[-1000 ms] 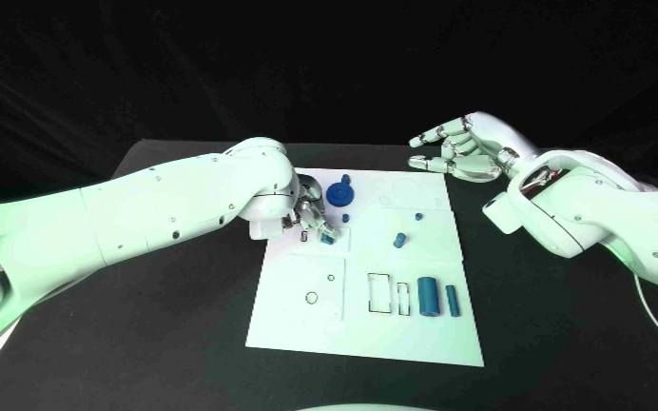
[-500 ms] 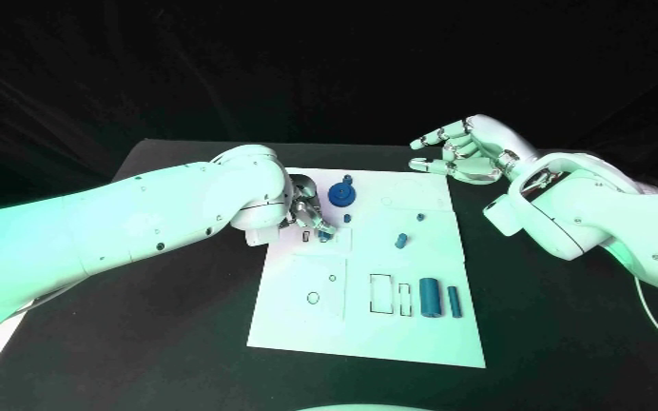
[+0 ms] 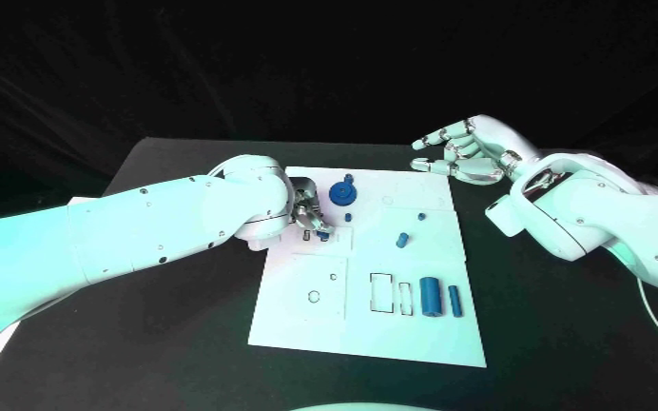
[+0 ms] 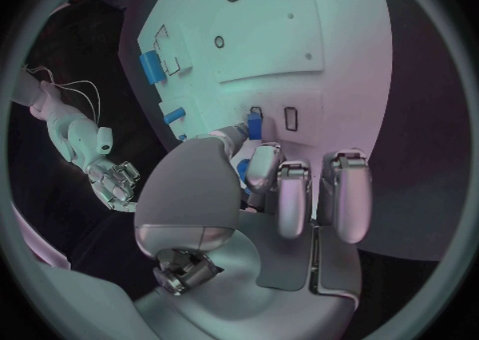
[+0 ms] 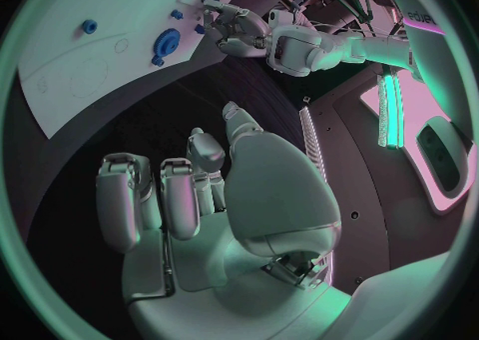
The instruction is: Assemble the parts on the task board
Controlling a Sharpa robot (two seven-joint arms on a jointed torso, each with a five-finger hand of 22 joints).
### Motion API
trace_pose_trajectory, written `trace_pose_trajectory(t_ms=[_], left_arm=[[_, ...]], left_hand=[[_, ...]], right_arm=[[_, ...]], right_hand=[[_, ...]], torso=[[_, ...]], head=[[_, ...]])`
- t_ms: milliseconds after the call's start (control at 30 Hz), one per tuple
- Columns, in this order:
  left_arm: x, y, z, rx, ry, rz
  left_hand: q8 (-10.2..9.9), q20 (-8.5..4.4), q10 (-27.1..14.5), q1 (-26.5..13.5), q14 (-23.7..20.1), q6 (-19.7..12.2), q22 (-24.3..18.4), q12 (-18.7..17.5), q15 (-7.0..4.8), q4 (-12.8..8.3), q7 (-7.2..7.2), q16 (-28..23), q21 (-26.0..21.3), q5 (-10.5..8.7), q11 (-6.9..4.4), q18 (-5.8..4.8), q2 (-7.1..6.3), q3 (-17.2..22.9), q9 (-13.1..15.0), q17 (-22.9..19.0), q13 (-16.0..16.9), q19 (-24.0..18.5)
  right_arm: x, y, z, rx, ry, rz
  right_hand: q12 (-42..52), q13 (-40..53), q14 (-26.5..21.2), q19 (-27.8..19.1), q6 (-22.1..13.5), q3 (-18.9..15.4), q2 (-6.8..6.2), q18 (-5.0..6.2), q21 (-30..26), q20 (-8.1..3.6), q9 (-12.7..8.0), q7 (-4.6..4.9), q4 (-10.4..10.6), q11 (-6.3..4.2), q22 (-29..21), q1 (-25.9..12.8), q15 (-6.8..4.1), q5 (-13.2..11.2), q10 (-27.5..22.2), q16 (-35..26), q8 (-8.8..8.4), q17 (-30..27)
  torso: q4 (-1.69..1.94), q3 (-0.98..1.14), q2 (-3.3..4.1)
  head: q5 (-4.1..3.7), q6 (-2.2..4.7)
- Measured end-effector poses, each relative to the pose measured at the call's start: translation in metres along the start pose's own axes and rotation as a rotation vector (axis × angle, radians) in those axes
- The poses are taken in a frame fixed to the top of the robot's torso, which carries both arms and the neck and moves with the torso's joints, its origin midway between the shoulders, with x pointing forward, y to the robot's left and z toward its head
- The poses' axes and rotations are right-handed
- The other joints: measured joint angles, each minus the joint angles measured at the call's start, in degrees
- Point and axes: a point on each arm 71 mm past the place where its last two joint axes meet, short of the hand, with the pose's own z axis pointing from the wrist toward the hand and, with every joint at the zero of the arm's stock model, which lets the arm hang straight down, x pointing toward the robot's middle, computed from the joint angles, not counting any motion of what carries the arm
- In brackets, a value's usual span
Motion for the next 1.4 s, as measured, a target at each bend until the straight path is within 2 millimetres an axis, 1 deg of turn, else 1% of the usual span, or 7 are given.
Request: trace_pose_trajectory(t_ms=[233, 300, 467, 967, 1167, 1333, 1400], left_arm=[[0.0002, 0.0001, -0.0005, 0.001, -0.008, 0.018], [0.0004, 0.0001, -0.0006, 0.001, -0.008, 0.022], [0.0008, 0.0003, -0.0011, 0.002, -0.002, 0.033], [0.002, 0.0021, -0.0014, 0.001, 0.019, 0.048], [0.002, 0.0017, -0.0007, 0.001, 0.02, 0.048], [0.0018, 0.0006, 0.0009, 0.0, 0.026, 0.051], [0.0017, -0.0002, 0.0015, -0.001, 0.03, 0.052]], left_hand=[[-0.04, 0.0, 0.0, -0.15, 0.0, 0.07, 0.0, 0.0, 0.0, -0.1, 0.08, 0.0, 0.0, -0.01, 0.0, 0.0, -0.15, 0.1, -0.1, 0.0, -0.01, 0.0], [-0.06, 0.0, 0.0, -0.43, 0.0, 0.08, -0.01, 0.0, 0.0, -0.13, 0.07, 0.0, 0.0, -0.01, 0.0, 0.0, -0.43, 0.13, -0.14, 0.0, -0.01, 0.0], [0.16, 0.0, 0.0, -0.42, 0.0, 0.3, -0.01, 0.0, 0.0, -0.51, -0.13, 0.0, 0.0, -0.01, 0.0, 0.0, -0.42, 0.51, -0.14, -0.01, -0.01, 0.0], [0.14, 0.0, 0.0, -0.49, 0.0, 0.39, -0.02, 0.24, 0.0, -0.43, -0.04, 0.0, 0.24, -0.07, 0.0, 0.01, -0.33, 0.85, 0.04, -0.01, 0.07, 0.0], [0.32, 0.0, 0.0, -0.49, 0.0, 0.39, -0.02, 0.24, 0.0, -0.1, -0.03, 0.0, 0.24, -0.19, 0.0, 0.01, -0.33, 1.2, 0.09, -0.01, 0.15, 0.0], [0.61, 0.0, 0.18, -1.59, 0.0, 0.41, -0.02, 0.23, 0.0, 0.26, -0.04, 0.0, 0.23, -0.23, -0.18, 0.0, 0.51, 1.96, 0.57, -0.01, 0.15, 0.0], [0.87, 0.0, 0.2, -2.54, 0.0, 0.43, -0.02, 0.23, 0.0, -0.14, -0.05, 0.0, 0.24, -0.23, -0.2, 0.01, 0.58, 2.67, 0.76, -0.01, 0.14, 0.0]], right_arm=[[0.0003, -0.0004, -0.0001, 0.001, 0.002, 0.001], [0.0004, -0.0003, 0.0, 0.001, 0.003, 0.001], [0.0007, -0.0004, 0.0001, 0.001, 0.004, 0.001], [0.0018, -0.0006, 0.0004, 0.001, 0.009, 0.003], [0.0026, -0.0006, 0.0006, 0.001, 0.011, 0.004], [0.0032, -0.0006, 0.0007, 0.001, 0.013, 0.005], [0.0034, -0.0005, 0.0008, 0.001, 0.013, 0.005]], right_hand=[[0.0, 0.0, 0.0, 0.0, 0.0, 0.0, 0.0, 0.0, 0.0, 0.0, -0.01, 0.0, 0.0, 0.0, -0.01, 0.0, 0.0, 0.09, 0.0, 0.0, 0.0, -0.01], [0.0, 0.0, 0.0, 0.0, 0.0, 0.0, 0.0, 0.0, 0.0, 0.0, -0.01, 0.0, 0.0, 0.0, -0.01, 0.0, 0.0, 0.09, 0.0, 0.0, 0.0, -0.01], [0.0, 0.01, 0.0, 0.0, 0.0, 0.0, 0.0, 0.0, 0.0, 0.0, -0.01, 0.0, 0.0, 0.0, -0.01, 0.0, 0.0, 0.09, 0.0, 0.0, 0.0, -0.01], [0.0, 0.01, 0.0, 0.0, 0.0, 0.01, 0.0, 0.0, 0.0, 0.0, 0.03, 0.0, -0.01, 0.0, -0.02, 0.0, 0.0, 0.09, 0.0, 0.0, 0.0, -0.02], [0.0, -0.13, 0.0, 0.0, 0.0, -0.23, 0.0, 0.0, 0.0, 0.0, 0.02, 0.0, 0.23, 0.0, -0.02, 0.0, 0.0, 0.09, 0.0, 0.0, 0.0, -0.02], [0.0, -0.13, 0.0, 0.0, 0.0, -0.23, 0.0, 0.0, 0.0, 0.0, 0.02, 0.0, 0.24, 0.0, -0.02, 0.0, 0.0, 0.09, 0.0, 0.0, 0.0, -0.03], [0.0, -0.13, 0.0, 0.0, 0.0, -0.23, 0.0, 0.0, 0.0, 0.0, 0.02, 0.0, 0.24, 0.0, -0.02, 0.0, 0.0, 0.09, 0.0, 0.0, 0.0, -0.03]], torso=[[-0.03, -0.02, 0.01], [-0.03, -0.02, 0.01], [-0.03, -0.01, 0.01], [-0.03, 0.01, 0.01], [-0.02, 0.04, 0.0], [0.0, 0.06, -0.02], [0.0, 0.06, -0.02]], head=[[0.11, -0.15], [0.12, -0.2], [0.13, -0.31], [0.02, -0.47], [0.14, -0.51], [0.23, -0.51], [0.26, -0.51]])
